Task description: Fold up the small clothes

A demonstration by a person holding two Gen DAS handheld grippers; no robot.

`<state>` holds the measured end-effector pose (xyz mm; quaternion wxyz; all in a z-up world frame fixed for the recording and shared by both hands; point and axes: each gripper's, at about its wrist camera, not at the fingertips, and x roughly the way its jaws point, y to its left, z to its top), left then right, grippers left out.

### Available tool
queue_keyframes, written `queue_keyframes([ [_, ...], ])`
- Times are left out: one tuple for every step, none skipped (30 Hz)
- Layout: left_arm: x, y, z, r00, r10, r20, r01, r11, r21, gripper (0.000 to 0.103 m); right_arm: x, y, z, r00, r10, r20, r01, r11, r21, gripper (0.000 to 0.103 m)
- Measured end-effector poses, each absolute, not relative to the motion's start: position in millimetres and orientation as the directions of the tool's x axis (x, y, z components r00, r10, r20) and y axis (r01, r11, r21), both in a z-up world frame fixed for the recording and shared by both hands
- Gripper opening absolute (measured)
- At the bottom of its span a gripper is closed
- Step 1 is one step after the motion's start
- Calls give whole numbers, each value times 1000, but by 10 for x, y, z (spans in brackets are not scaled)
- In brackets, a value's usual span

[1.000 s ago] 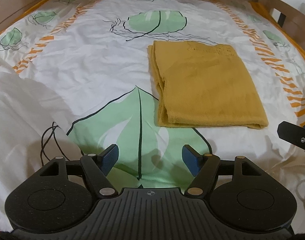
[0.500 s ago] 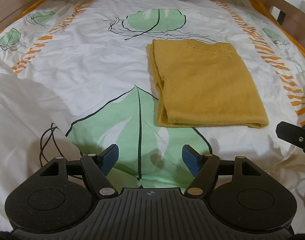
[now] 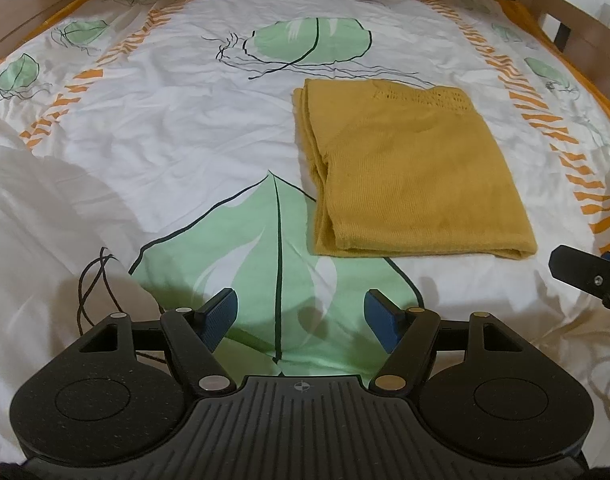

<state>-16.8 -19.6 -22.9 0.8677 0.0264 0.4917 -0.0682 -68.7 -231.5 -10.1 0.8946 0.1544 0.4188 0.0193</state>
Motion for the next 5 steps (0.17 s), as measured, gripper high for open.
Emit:
queue_keyframes([
  [-168, -189, -229, 507, -93, -857, 145, 989, -22, 69, -687, -2317, -103, 648, 163, -744, 95, 952, 292, 102],
  [-168, -190, -230, 507, -93, -857, 146, 989, -21, 69, -687, -2315, -100, 649, 164, -743, 95, 951, 293, 102],
  [-166, -191, -231, 505, -95, -858, 147, 989, -22, 69, -687, -2315, -101, 648, 164, -744, 96, 951, 293, 102],
  [-166, -187, -232, 505, -97, -858, 148, 989, -24, 69, -687, -2316, -103, 647, 163, -744, 97, 951, 293, 102],
  [-165, -185, -232, 504, -99, -858, 148, 989, -27, 69, -684, -2318, -109, 647, 163, -745, 97, 951, 293, 102],
])
